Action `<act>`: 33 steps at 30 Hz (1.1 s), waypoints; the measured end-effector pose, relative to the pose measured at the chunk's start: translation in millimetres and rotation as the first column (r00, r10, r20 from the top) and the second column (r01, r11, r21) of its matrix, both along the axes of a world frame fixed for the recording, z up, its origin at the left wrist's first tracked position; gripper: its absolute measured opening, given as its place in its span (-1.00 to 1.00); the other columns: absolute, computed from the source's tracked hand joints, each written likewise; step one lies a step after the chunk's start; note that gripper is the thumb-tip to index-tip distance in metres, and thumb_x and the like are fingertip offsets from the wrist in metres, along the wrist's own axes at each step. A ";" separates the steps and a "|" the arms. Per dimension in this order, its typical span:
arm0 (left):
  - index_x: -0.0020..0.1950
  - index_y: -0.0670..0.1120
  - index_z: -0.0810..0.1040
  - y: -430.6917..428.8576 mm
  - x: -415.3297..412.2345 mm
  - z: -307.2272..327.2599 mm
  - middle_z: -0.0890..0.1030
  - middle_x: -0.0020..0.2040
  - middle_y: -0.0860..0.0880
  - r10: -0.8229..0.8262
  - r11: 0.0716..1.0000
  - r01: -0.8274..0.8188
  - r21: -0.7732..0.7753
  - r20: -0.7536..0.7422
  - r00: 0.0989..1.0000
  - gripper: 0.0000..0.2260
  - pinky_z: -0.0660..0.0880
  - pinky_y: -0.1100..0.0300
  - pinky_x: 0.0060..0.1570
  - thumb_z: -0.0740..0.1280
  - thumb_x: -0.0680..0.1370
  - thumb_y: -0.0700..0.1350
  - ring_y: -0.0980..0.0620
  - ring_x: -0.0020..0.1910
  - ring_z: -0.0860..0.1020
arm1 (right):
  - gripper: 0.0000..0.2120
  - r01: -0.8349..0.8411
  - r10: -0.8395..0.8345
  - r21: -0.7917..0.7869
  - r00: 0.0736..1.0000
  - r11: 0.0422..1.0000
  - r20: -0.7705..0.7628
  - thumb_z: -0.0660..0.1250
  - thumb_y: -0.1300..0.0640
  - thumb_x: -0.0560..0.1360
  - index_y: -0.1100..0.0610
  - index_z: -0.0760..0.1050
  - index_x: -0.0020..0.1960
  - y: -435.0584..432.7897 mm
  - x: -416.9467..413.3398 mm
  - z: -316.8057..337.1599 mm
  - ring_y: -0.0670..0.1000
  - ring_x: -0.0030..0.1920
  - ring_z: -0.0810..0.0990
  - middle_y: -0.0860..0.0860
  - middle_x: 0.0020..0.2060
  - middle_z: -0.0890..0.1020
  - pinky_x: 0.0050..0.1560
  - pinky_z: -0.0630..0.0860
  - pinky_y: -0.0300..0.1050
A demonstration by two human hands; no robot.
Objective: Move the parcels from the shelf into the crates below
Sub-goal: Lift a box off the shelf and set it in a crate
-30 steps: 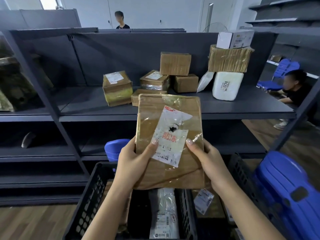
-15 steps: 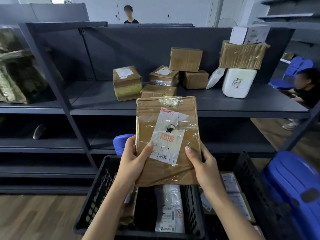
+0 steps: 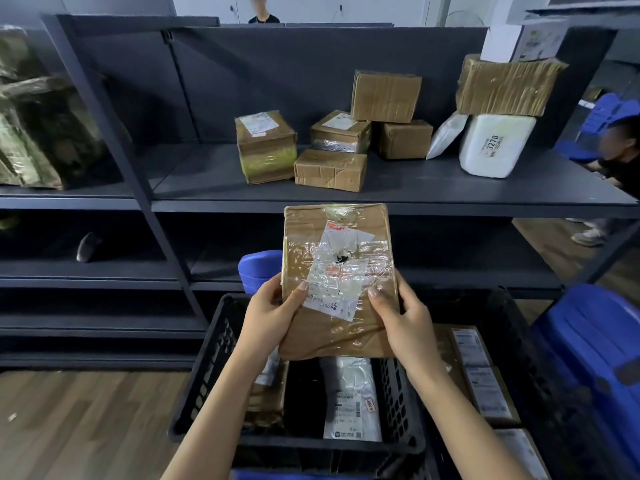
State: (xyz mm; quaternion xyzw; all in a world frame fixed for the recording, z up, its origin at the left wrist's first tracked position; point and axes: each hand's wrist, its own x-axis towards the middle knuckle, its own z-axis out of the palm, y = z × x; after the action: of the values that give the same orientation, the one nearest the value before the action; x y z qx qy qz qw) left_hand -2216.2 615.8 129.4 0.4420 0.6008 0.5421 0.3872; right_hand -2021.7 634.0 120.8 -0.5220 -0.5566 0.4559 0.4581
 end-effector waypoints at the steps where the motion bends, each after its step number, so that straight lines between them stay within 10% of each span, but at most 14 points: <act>1: 0.15 -0.02 0.56 1.6 -0.9 -6.7 0.67 -0.03 0.07 0.016 1.000 -0.016 -0.010 -0.007 1.000 -0.79 0.53 0.39 -0.16 0.40 0.52 -0.07 0.24 -0.10 0.64 | -0.45 -0.004 0.004 -0.012 1.000 1.000 0.013 0.32 -0.11 0.51 -0.17 0.25 0.46 1.3 -0.5 -3.8 -0.19 0.15 0.57 -0.22 0.14 0.60 0.12 0.49 -0.28; 5: 0.18 -0.03 0.49 9.5 0.6 -33.3 0.66 0.09 -0.01 0.047 0.996 -0.046 -0.070 0.009 0.999 -0.71 0.58 0.06 0.08 0.43 0.50 -0.06 0.04 0.06 0.63 | -0.49 -0.015 0.020 -0.088 0.998 0.996 0.053 0.31 -0.12 0.52 -0.16 0.29 0.44 14.3 0.3 -25.4 -0.15 0.08 0.61 -0.20 0.10 0.62 0.15 0.56 -0.07; 14: -0.11 0.12 0.55 9.0 3.6 -86.9 0.59 -0.35 0.18 0.080 0.977 -0.121 -0.174 -0.225 0.971 -0.83 0.39 0.47 -0.28 0.42 0.51 -0.17 0.21 -0.31 0.51 | -0.54 -0.034 0.074 -0.240 0.985 0.970 0.159 0.28 -0.11 0.54 -0.13 0.32 0.41 21.1 -2.0 -87.7 -0.09 0.13 0.56 -0.16 0.17 0.58 0.16 0.49 -0.06; 24: 0.25 -0.29 0.53 23.4 -9.4 -170.5 0.64 0.10 -0.16 -0.035 0.936 -0.086 -0.342 -0.332 0.943 -0.67 0.33 0.60 -0.30 0.40 0.49 -0.31 0.02 -0.01 0.57 | -0.36 -0.017 0.127 -0.389 0.957 0.921 0.261 0.30 -0.11 0.53 0.07 0.19 0.52 32.7 -11.4 -188.6 0.03 0.34 0.46 -0.02 0.39 0.44 0.30 0.41 -0.08; 33: 0.21 -0.19 0.58 39.8 -21.7 -257.6 0.68 0.02 -0.14 -0.122 0.899 -0.058 -0.435 -0.374 0.920 -0.69 0.52 0.17 -0.12 0.38 0.47 -0.26 -0.12 0.04 0.62 | -0.59 -0.018 0.181 -0.407 0.914 0.913 0.364 0.34 -0.02 0.52 0.08 0.43 0.33 51.3 -19.8 -261.3 -0.01 0.15 0.58 -0.02 0.20 0.60 0.06 0.49 -0.18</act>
State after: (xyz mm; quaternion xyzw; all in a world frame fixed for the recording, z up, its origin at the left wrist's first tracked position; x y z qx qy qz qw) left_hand -2237.9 655.6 -128.2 0.4529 0.7646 0.2872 0.3574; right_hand -2041.5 685.3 -140.5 -0.6549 -0.5601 0.4674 0.1973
